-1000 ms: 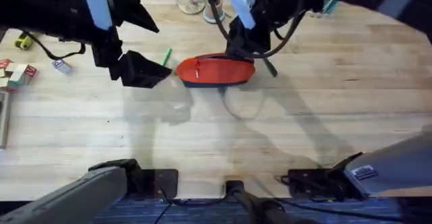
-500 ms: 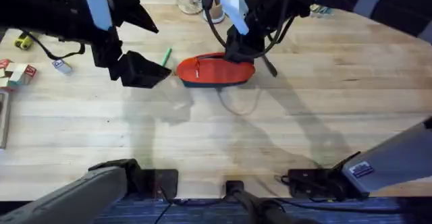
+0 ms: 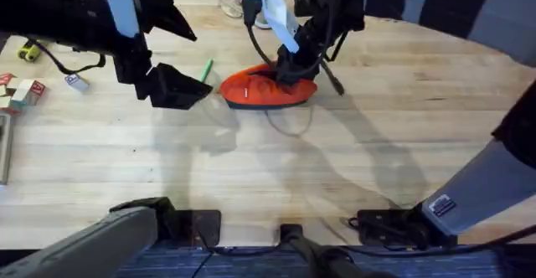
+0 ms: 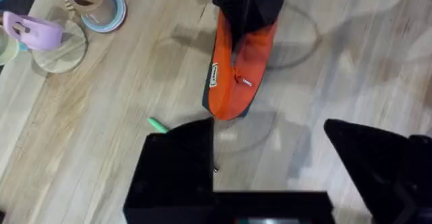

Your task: Unzip the bag, pick up the pens from the table one at a time and place them inside, then zip the bag closed.

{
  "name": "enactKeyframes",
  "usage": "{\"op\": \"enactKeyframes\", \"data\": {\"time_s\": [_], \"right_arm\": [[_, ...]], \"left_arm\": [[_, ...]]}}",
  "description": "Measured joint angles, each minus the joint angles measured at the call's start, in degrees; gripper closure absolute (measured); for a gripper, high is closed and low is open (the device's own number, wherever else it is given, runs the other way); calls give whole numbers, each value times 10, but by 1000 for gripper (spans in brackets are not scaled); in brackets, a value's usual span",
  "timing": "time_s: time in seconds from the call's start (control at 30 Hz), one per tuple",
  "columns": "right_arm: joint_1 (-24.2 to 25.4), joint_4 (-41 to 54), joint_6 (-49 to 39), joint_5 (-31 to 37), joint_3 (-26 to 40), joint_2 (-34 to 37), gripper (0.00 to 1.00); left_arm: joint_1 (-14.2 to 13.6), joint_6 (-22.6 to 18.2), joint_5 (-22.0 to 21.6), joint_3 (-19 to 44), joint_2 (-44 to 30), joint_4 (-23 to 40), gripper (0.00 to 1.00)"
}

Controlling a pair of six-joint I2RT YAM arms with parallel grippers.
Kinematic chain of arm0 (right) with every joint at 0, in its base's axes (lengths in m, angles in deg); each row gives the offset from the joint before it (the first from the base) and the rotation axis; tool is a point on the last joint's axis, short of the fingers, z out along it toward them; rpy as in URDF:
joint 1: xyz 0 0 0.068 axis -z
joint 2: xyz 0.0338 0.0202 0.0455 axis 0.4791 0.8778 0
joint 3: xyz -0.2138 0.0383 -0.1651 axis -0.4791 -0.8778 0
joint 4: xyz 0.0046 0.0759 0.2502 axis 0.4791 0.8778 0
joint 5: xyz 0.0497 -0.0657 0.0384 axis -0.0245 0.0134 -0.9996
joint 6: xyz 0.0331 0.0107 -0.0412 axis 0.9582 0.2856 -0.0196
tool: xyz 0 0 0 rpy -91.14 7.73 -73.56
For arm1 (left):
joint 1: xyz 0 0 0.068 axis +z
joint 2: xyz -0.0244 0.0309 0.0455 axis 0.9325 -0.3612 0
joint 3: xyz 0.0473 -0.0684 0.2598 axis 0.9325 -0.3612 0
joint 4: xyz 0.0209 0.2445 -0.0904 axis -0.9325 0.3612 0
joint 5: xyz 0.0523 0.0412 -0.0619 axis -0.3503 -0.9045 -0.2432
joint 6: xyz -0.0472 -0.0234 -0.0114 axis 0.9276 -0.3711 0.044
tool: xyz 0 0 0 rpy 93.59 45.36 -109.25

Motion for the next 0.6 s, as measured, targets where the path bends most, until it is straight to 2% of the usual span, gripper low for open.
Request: {"op": "enactKeyframes", "data": {"time_s": [0.03,0.13,0.2,0.27,0.33,0.4,0.6], "right_arm": [[0,0,0,0,0,0,971],[0,-4,0,0,0,0,870],[0,-5,0,0,0,0,622],[0,-6,0,0,0,0,316],[0,-6,-2,0,0,0,56],[0,-6,-3,0,0,0,11],[0,-5,-3,0,0,0,6]], "left_arm": [[0,0,0,0,0,0,8],[0,0,0,0,0,0,8],[0,0,0,0,0,0,8],[0,0,0,0,0,0,8],[0,0,0,0,0,0,8],[0,0,0,0,0,0,8],[0,0,0,0,0,0,8]]}}
